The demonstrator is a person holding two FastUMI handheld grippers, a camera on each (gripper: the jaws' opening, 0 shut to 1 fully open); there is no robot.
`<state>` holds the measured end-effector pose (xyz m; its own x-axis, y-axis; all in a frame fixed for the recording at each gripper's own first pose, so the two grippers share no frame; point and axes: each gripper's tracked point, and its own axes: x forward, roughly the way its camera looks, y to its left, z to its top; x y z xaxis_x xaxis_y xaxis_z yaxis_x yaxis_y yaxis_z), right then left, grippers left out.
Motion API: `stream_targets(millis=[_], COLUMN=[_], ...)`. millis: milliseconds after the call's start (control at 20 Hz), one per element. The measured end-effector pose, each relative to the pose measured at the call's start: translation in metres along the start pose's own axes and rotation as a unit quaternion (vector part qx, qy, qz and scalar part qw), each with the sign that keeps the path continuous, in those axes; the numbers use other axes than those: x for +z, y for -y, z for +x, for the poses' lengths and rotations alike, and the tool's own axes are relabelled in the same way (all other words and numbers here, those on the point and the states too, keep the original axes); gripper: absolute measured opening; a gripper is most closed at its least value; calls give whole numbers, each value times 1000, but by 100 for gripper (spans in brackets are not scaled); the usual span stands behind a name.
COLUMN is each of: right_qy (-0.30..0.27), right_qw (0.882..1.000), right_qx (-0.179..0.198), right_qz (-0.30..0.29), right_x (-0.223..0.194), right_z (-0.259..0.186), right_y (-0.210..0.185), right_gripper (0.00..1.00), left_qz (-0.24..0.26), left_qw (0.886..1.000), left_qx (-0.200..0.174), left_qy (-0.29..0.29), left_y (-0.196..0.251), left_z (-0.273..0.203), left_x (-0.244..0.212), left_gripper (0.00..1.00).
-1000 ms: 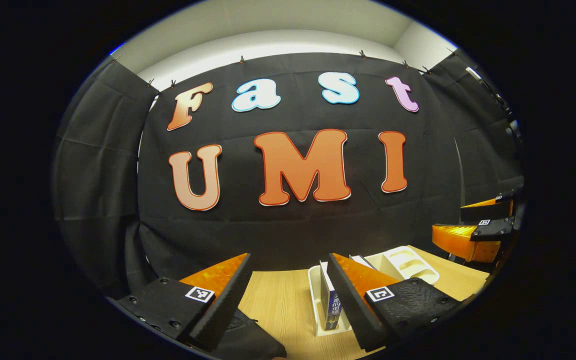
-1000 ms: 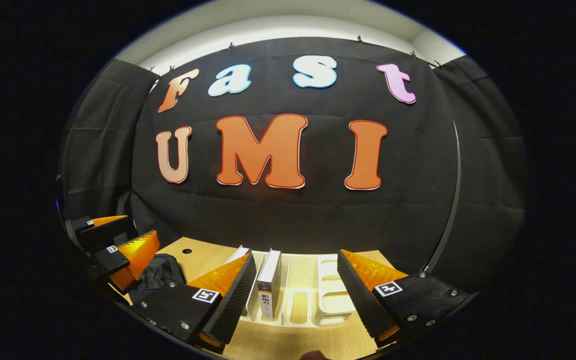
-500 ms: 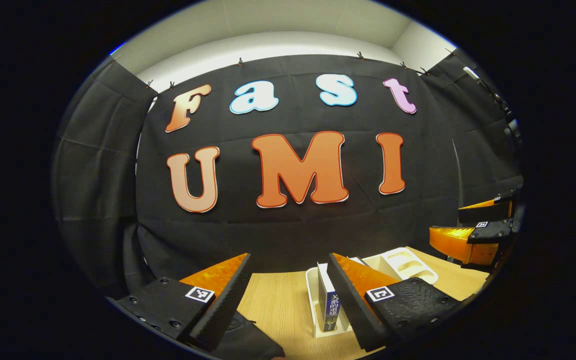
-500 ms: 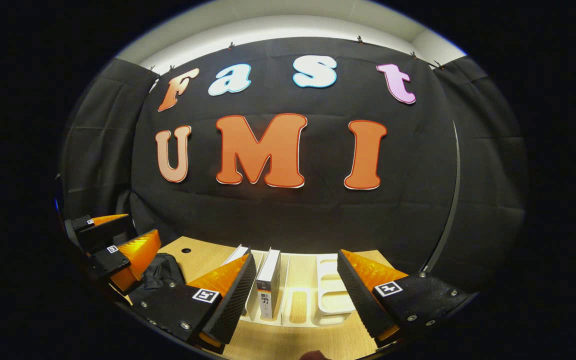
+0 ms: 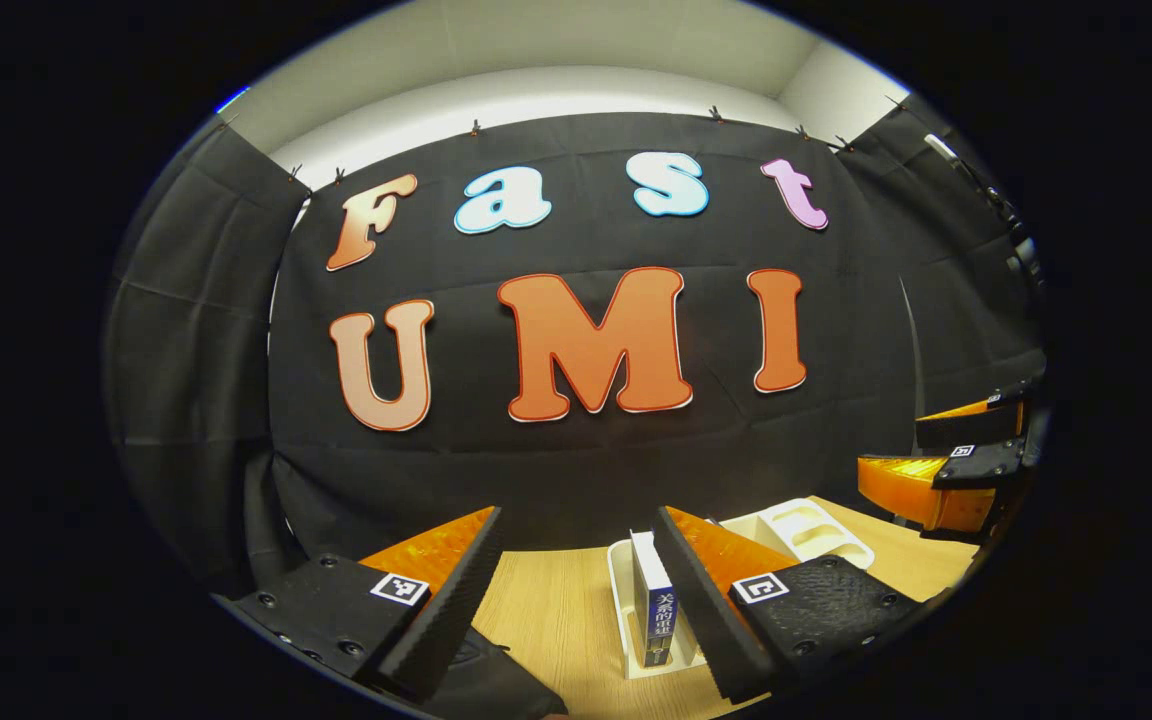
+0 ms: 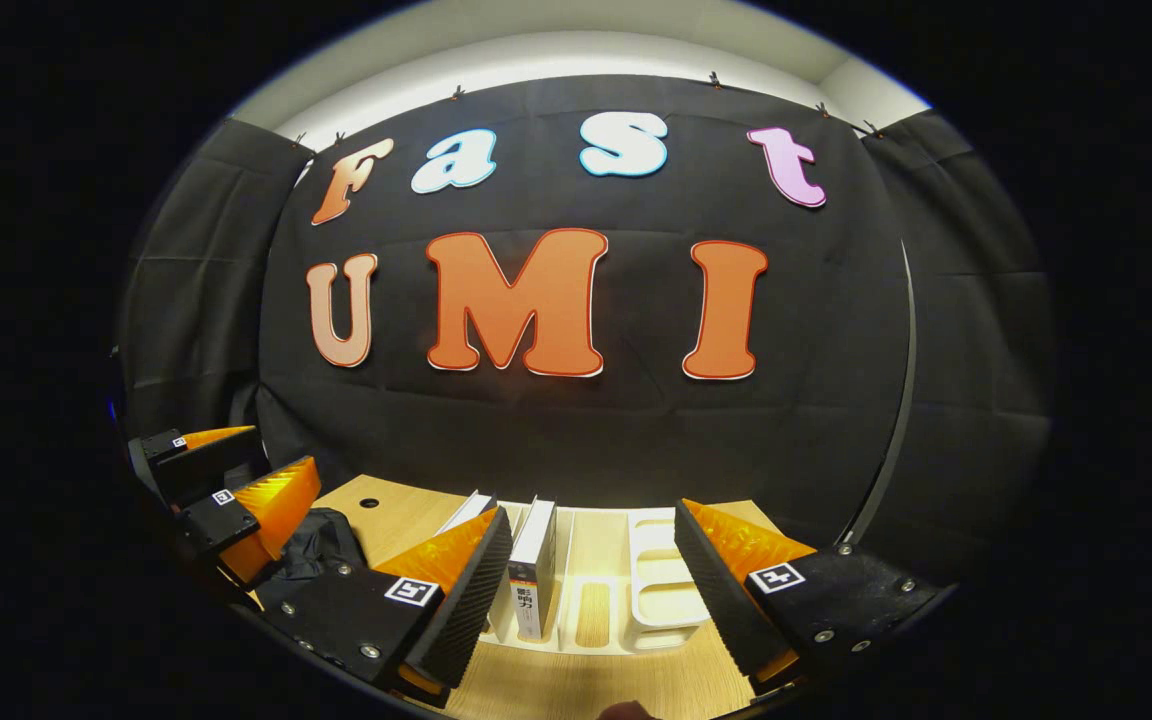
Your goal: Open the schoolbag, grab two books from the bookshelf and put them into the schoolbag.
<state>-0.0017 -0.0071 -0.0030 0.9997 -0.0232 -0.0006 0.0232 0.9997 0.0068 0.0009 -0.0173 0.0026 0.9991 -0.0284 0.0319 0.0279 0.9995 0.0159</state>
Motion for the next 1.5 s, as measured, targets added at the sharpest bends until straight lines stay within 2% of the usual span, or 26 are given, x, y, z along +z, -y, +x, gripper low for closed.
stream_targets(millis=[150, 200, 250, 650, 700, 850, 1000, 1050, 1100, 1250, 1300, 1350, 1500], right_qy=[3, 2, 2, -3, -3, -1, -2, -3, -3, -4, -5, -5, -9], right_qw=[1000, 1000, 1000, 1000, 1000, 1000, 1000, 1000, 1000, 1000, 1000, 1000, 1000], right_qx=[-5, -3, -3, -3, -3, -7, -10, -11, -13, -14, -13, -14, -17], right_qz=[0, 1, 1, 3, 3, -1, 1, 4, 6, 12, 12, 11, 11], right_x=[1, 1, 0, -2, -3, -1, -4, -4, -5, -8, -10, -11, -19], right_z=[0, -2, -2, -3, -4, -5, -4, -3, -2, 1, 3, 4, 7], right_y=[4, 3, 4, 5, 7, 10, 16, 17, 19, 23, 23, 24, 31], right_gripper=[97, 97, 96, 96, 97, 97, 96, 96, 96, 96, 96, 96, 97], left_qz=[1, 2, 1, 2, 3, 11, 26, 32, 40, 70, 83, 94, 119], left_qw=[1000, 1000, 1000, 1000, 1000, 1000, 999, 999, 998, 996, 995, 994, 990], left_qx=[0, 1, 1, -5, -6, -12, -25, -28, -28, -25, -22, -18, -12], left_qy=[4, 5, 7, 7, 9, 12, -7, -16, -27, -47, -51, -55, -70], left_y=[2, 2, 2, 7, 7, 13, 18, 19, 18, 11, 8, 4, -3], left_z=[-1, -2, -2, -2, -2, 0, 5, 6, 6, 6, 4, 2, -3], left_x=[2, 4, 5, 6, 8, 8, -5, -13, -21, -40, -44, -49, -65], left_gripper=[94, 97, 94, 94, 97, 94, 94, 97, 94, 95, 98, 95, 96])
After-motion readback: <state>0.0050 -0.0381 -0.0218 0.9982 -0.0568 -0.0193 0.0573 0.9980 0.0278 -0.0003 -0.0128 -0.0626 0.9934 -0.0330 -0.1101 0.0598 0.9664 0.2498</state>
